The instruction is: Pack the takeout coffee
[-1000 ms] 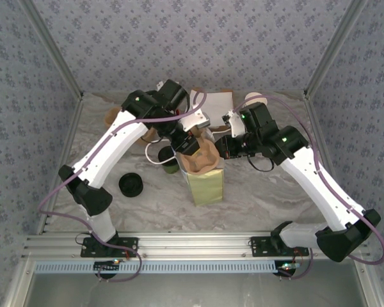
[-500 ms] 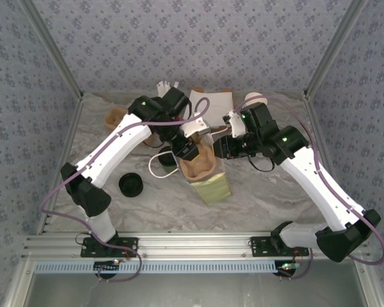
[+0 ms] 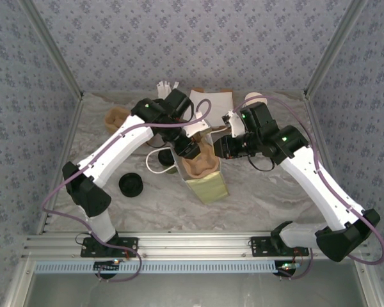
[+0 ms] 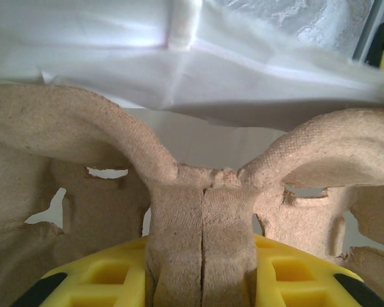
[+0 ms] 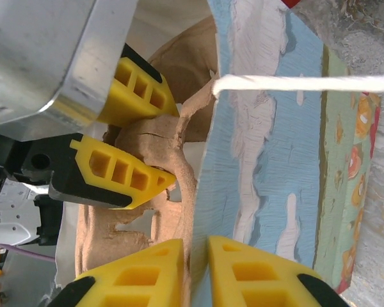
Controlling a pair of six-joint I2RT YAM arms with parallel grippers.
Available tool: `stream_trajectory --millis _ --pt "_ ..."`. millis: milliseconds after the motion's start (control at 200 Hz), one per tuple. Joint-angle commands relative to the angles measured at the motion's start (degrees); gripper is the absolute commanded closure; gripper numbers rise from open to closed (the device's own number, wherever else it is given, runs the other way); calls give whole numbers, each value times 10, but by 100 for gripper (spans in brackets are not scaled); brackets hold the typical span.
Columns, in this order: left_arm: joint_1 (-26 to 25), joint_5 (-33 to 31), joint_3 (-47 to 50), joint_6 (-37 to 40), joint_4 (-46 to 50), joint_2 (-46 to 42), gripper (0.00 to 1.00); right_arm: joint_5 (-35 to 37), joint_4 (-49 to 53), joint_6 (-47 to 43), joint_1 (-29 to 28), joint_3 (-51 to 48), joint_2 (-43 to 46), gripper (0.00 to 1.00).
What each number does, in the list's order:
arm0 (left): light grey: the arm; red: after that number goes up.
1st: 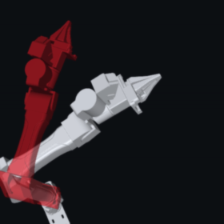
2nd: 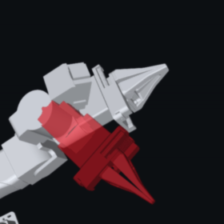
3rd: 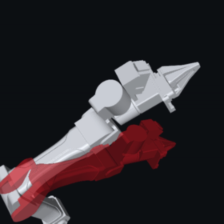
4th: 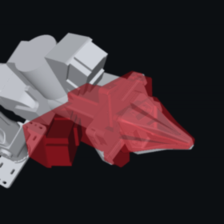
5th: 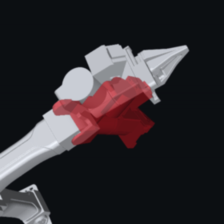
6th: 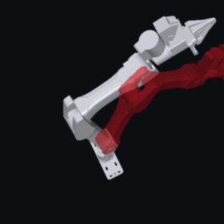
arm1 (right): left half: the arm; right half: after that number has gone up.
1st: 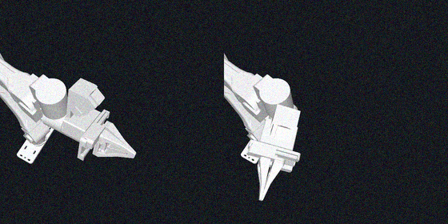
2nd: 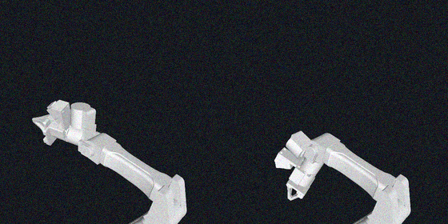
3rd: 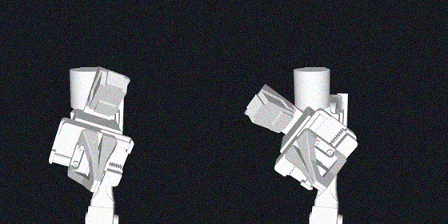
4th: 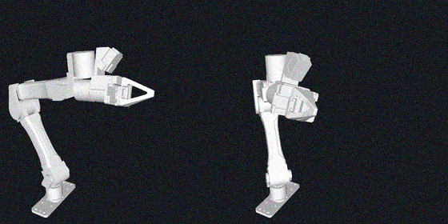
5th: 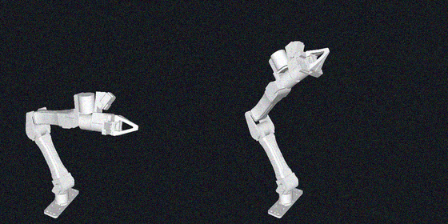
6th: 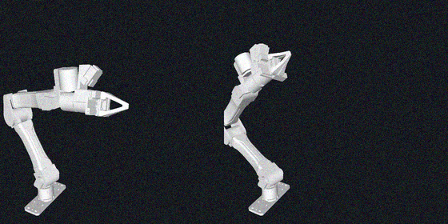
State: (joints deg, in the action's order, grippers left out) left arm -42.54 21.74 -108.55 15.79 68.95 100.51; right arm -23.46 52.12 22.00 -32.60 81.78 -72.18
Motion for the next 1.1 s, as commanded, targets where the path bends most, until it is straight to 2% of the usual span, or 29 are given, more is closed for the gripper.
stream_trajectory --millis 0,415,815,1094 --pt "-9 -13 -3 -5 -18 -15 70 -18 0 0 4 -5 -1 82" --pt "-52 -48 14 28 -20 0 70 -9 -20 36 27 -29 17 79" --pt "-77 -113 13 47 -24 26 71 -9 -84 115 68 -109 89 79" --pt "-92 -119 6 56 -19 41 71 -21 -112 136 79 -129 112 70"
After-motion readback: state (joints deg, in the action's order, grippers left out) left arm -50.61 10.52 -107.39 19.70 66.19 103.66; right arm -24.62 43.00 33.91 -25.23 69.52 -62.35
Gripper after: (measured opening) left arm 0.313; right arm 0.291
